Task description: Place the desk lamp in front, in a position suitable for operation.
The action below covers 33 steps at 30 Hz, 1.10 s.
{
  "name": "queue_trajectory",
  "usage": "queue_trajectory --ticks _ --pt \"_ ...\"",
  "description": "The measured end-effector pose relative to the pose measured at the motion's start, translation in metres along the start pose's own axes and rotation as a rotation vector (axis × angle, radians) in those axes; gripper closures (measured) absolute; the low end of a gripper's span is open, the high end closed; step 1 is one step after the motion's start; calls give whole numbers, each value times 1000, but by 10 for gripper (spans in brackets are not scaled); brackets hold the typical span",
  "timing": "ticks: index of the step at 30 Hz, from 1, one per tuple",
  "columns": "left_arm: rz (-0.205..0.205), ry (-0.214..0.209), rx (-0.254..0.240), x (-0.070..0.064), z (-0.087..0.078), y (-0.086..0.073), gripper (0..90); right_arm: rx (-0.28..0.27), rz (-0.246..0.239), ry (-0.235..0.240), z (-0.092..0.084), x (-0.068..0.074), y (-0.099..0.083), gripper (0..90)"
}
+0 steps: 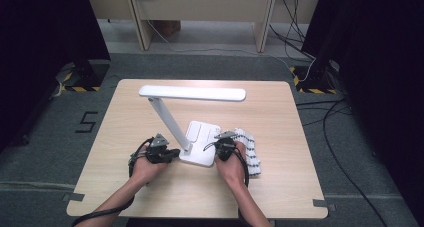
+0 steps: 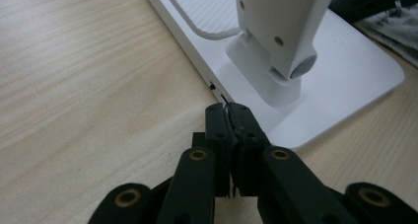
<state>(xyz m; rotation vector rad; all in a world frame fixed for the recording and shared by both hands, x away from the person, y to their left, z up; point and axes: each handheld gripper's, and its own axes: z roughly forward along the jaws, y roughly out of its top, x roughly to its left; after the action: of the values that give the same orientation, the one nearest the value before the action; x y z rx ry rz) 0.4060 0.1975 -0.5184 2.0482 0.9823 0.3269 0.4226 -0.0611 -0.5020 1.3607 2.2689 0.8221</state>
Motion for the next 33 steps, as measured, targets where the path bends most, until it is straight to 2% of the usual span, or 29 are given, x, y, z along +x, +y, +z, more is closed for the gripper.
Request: queue_trajectory --ticks 9,12,14,17,20,22,26,29,33 --pt "25 -7 6 -8 -3 -2 853 -8 26 -13 7 -3 7 897" --pt "45 -4 8 -8 -4 -2 834 -15 26 -16 7 -6 8 835" --pt "45 -5 -7 -7 -5 -3 797 -44 36 -3 -1 -8 9 792" --pt "49 8 -27 -5 -9 -3 726 -104 19 -8 -22 -12 12 678" --pt "43 45 -63 -4 -20 -1 589 -128 29 -38 -44 -25 11 565" --pt "37 57 -58 -4 -25 -1 502 -123 48 -71 -54 -37 7 499" --pt "34 77 -61 -6 -34 -4 391 -39 78 -91 -53 -51 -8 392" --pt "24 75 -71 -8 -38 -8 377 1 82 -96 -45 -50 -18 345" --pt "26 67 -71 -9 -41 -11 376 23 86 -147 -41 -51 -24 325"
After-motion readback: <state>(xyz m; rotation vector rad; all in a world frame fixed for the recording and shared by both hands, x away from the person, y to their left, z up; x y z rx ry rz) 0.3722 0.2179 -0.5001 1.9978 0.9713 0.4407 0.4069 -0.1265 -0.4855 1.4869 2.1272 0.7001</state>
